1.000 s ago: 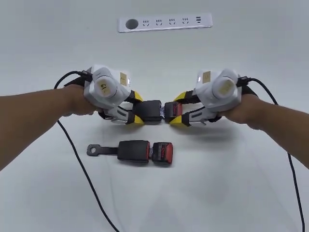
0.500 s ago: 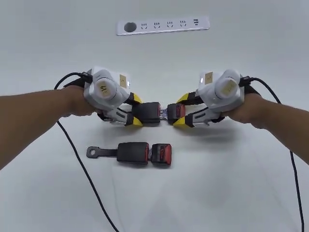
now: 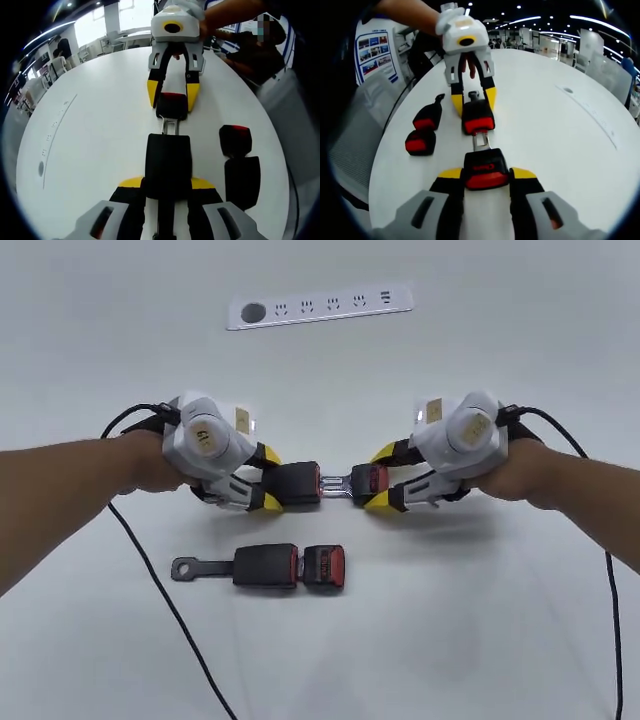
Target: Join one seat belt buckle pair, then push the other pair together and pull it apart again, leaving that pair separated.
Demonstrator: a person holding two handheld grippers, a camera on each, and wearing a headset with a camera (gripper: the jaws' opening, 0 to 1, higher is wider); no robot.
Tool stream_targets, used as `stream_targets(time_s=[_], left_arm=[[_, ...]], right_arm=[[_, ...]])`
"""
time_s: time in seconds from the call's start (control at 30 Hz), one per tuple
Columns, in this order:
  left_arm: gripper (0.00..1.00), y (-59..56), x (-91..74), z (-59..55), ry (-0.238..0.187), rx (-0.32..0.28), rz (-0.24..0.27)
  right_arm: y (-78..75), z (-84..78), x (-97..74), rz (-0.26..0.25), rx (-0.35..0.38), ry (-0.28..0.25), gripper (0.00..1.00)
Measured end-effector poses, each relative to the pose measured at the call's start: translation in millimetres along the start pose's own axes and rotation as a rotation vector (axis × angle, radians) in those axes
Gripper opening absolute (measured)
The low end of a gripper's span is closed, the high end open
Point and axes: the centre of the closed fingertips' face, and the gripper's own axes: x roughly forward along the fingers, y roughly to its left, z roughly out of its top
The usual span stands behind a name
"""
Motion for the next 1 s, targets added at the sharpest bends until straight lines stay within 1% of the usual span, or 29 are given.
stream_targets(time_s=[0.17,0.3,0.47,0.6,0.77,0.9,1.0], left_arm=[[0.33,-0.6,0.3,0.4,0.016,0.014,-0.01],[0.33,-1.2,0.4,1.0,0.021,0.016,-0.012],[0.33,-1.4,0.6,1.7,0.025,0.016,-0.013],[0.33,-1.6,0.8,1.8,0.024,0.017,-0.013],[0.33,-1.8,0.8,1.9,0.028,0.018,-0.014],[0.33,-1.9,0.7,1.7,0.029,0.02,-0.015],[0.33,-1.8,0.6,1.5,0.027,0.021,-0.015]], right_arm=[[-0.9,-11.7,-11.9,-0.007,0.018,0.015,0.35],[-5.2,-21.5,-22.5,-0.021,0.03,0.021,0.35],[-6.3,-28.3,-29.7,-0.032,0.036,0.021,0.35],[-4.4,-32.7,-35.6,-0.049,0.047,0.006,0.35],[-1.8,-41.2,-45.5,-0.054,0.047,0.019,0.35],[1.2,-49.8,-55.1,-0.065,0.052,0.014,0.36],[4.2,-55.8,-61.8,-0.067,0.057,0.019,0.36]])
